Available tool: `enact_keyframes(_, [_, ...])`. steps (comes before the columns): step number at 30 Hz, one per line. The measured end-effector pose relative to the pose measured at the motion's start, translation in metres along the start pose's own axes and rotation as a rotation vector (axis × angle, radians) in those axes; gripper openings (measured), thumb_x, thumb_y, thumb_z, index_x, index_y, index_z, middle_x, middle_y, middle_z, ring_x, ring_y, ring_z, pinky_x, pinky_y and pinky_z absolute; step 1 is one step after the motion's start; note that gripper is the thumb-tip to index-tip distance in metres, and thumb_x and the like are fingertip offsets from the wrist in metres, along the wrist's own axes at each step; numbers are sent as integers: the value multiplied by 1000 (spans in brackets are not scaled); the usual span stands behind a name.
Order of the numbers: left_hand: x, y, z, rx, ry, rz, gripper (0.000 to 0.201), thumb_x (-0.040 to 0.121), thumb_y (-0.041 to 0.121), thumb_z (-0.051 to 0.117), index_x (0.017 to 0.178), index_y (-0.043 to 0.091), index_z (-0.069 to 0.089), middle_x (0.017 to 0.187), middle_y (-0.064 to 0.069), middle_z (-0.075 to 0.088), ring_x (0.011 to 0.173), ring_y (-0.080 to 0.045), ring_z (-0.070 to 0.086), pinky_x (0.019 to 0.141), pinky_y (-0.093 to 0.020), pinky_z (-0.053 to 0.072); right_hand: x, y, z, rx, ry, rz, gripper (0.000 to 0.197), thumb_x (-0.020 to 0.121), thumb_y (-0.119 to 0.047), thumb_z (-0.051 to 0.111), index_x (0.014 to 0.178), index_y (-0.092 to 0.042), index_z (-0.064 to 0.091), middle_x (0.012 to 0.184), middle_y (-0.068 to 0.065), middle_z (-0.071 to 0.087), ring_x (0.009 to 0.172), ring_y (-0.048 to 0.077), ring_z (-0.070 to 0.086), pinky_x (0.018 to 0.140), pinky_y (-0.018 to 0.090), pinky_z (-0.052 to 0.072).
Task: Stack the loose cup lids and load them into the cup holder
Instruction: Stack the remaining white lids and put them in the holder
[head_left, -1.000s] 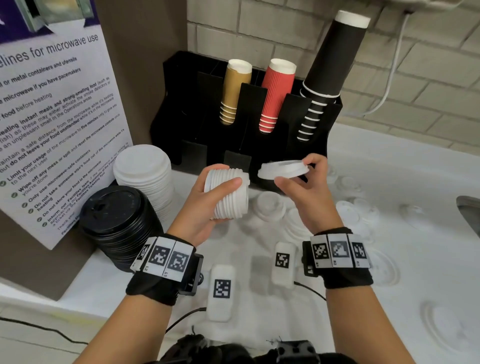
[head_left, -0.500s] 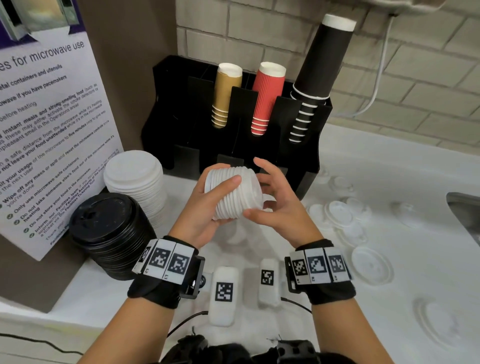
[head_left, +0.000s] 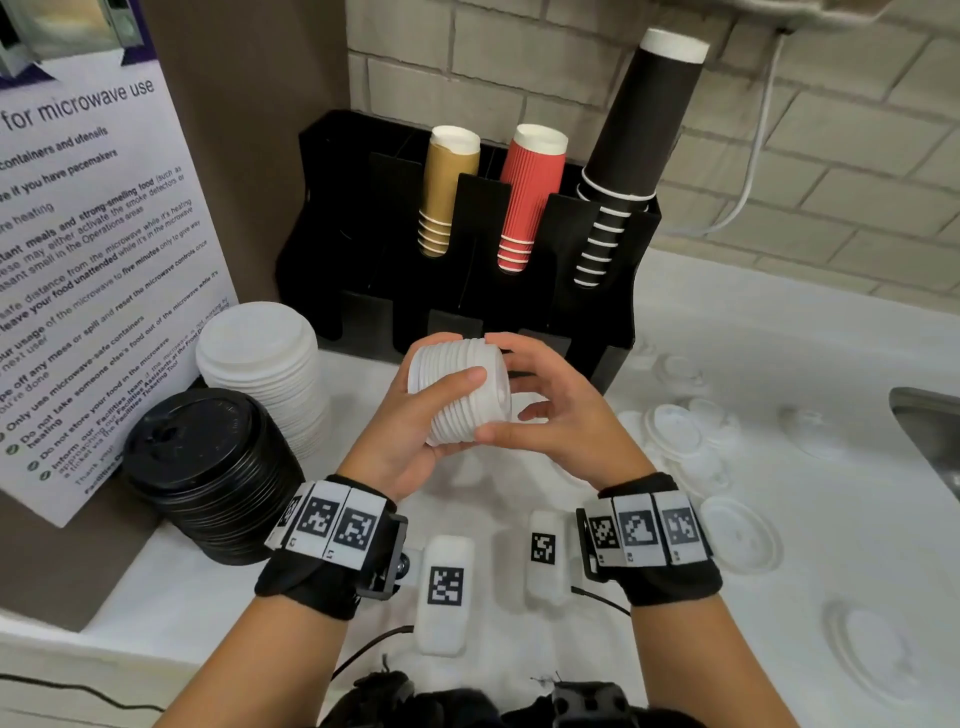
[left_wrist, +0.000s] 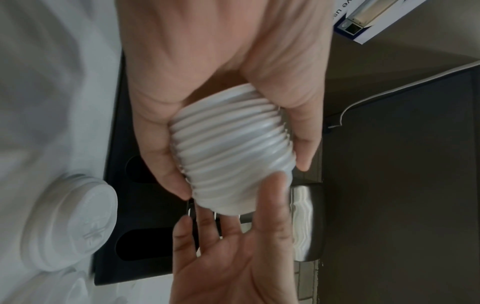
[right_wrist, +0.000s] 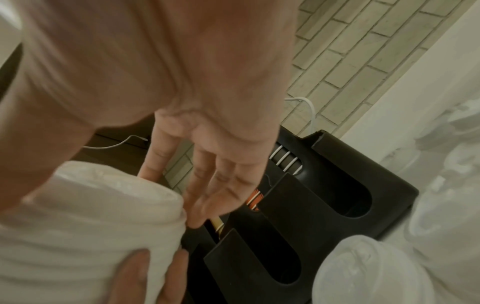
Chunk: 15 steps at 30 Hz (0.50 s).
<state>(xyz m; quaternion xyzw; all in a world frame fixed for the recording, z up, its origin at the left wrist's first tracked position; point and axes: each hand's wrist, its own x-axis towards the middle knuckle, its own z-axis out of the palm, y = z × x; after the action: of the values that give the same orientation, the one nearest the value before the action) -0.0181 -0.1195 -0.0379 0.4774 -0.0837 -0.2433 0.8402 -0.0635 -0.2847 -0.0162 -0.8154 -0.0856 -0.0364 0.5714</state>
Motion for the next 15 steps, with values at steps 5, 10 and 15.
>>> enact_keyframes(5, [1, 1, -3, -25, 59, 26, 66, 57, 31, 79, 118, 28, 55, 118, -4, 62, 107, -24, 63, 65, -36, 56, 14, 6, -15, 147, -35, 87, 45, 90, -54, 50, 133, -44, 43, 128, -4, 61, 117, 12, 59, 99, 36, 49])
enact_keyframes(10, [2, 4, -12, -56, 99, 47, 50, 68, 23, 70, 116, 28, 55, 120, -3, 59, 112, -25, 59, 66, -36, 57, 38, 24, -30, -531, -29, 319, 46, 93, -43, 54, 137, -30, 48, 130, -5, 52, 125, 16, 49, 95, 19, 38])
enact_keyframes(15, [2, 5, -12, -55, 125, 50, 52, 67, 24, 71, 116, 29, 54, 125, -4, 58, 115, -26, 58, 66, -35, 58, 55, 38, -16, -1008, -354, 472, 83, 75, -42, 76, 145, -35, 33, 132, 9, 42, 122, 30, 46, 99, 40, 45])
